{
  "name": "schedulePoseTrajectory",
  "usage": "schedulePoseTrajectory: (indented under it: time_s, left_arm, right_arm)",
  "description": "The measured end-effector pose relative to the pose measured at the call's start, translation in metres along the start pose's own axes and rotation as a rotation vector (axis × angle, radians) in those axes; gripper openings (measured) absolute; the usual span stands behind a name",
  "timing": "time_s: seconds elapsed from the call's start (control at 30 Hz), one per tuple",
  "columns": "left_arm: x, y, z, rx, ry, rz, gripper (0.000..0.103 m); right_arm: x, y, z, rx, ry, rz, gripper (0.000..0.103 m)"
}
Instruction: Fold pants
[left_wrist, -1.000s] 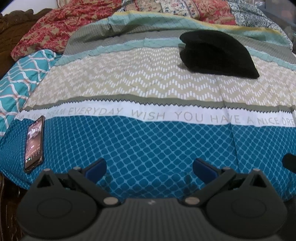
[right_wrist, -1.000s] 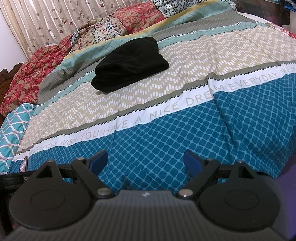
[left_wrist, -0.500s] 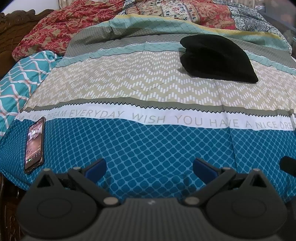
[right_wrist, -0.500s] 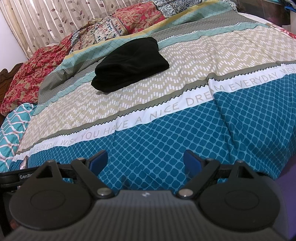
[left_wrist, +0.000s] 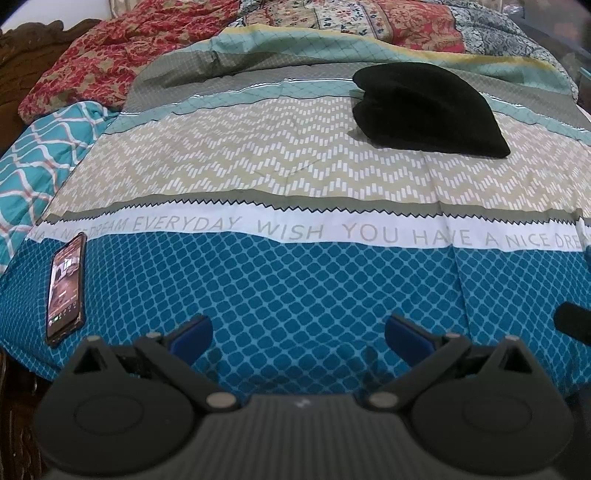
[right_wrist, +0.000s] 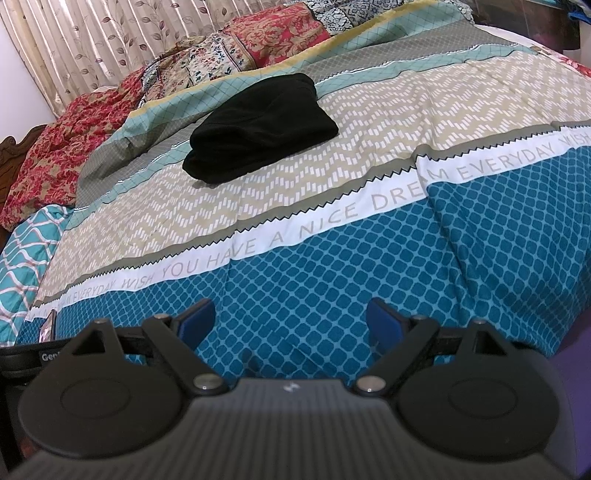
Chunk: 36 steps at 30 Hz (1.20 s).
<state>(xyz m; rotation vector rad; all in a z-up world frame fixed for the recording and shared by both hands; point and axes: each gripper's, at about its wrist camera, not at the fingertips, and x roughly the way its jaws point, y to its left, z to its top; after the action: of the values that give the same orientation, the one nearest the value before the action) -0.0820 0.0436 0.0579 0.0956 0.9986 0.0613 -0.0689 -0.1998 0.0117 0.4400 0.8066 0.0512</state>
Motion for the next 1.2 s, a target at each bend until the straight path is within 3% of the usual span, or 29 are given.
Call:
schedulePoseTrajectory:
  time_s: [1.2]
  left_arm:
    - [0.0009, -0.0007, -0.0018, 0.004, 0.014, -0.008, 0.103]
  right_arm:
    - [-0.0027, 0.0029, -0.0014, -0.030, -0.036, -0.004, 0.091]
